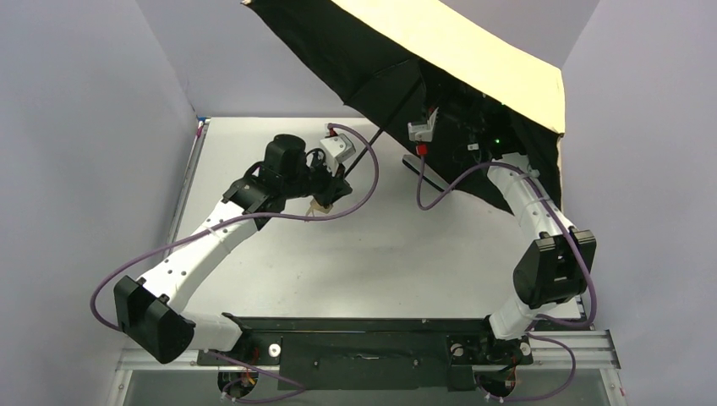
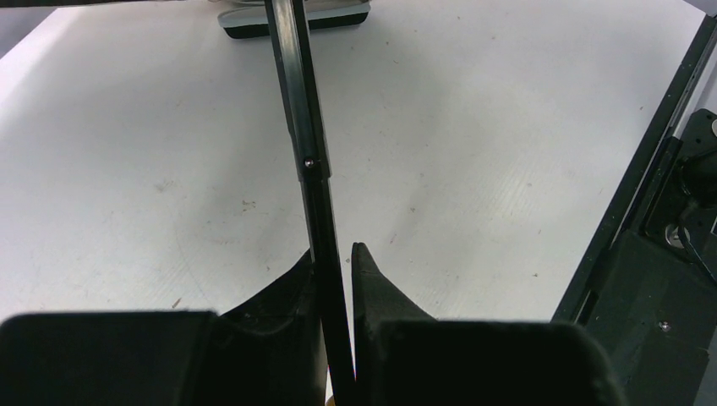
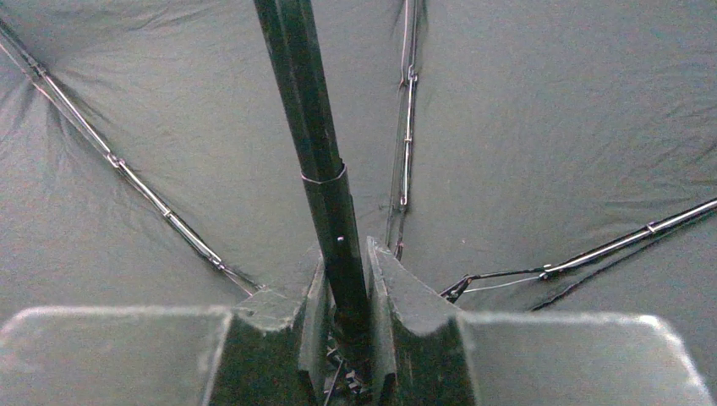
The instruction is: Open the umbrella
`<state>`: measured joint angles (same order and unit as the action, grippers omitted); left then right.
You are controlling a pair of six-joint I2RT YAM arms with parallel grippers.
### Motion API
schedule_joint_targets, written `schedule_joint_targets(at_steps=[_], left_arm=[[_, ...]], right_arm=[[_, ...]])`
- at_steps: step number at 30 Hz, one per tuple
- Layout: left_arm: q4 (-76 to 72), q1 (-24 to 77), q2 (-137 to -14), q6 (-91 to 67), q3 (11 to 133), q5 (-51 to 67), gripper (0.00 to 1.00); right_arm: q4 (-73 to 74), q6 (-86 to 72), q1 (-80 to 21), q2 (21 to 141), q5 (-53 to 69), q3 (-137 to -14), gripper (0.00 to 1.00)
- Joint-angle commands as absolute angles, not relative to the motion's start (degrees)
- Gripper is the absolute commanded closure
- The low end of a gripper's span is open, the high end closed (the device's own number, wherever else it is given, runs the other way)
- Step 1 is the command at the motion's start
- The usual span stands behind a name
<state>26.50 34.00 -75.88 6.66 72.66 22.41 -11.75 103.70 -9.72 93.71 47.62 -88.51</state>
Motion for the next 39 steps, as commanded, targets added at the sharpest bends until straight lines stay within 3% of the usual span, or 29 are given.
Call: schedule_joint_targets(at_steps=[1,11,29,35,39], left_arm=[[66.53,35.76,-73.38,17.79,67.58,36.32,1.0],[45.03,35.37,-73.88,0.84,72.97,39.13,1.0],[6.01,32.58,-67.21,-21.02,62.63,30.72,1.0],[-6.32,25.84,-64.21,-29.01,59.0,26.37,1.0],[-10.7,23.96,-58.31,-25.97,55.24,17.57,1.0]], right_arm=[[-31.99,98.33,10.71,90.27,-9.24,-89.13,0.85],[-34.75,101.27,-5.39,83.97,-0.62,-72.17,0.82],[-32.66,100.05,-27.7,74.24,4.1,-55.81,0.3],[-29.29,95.82,-32.21,68.11,4.75,-50.43,0.23],[-25.54,92.09,-34.37,64.56,3.24,-48.35,0.23]])
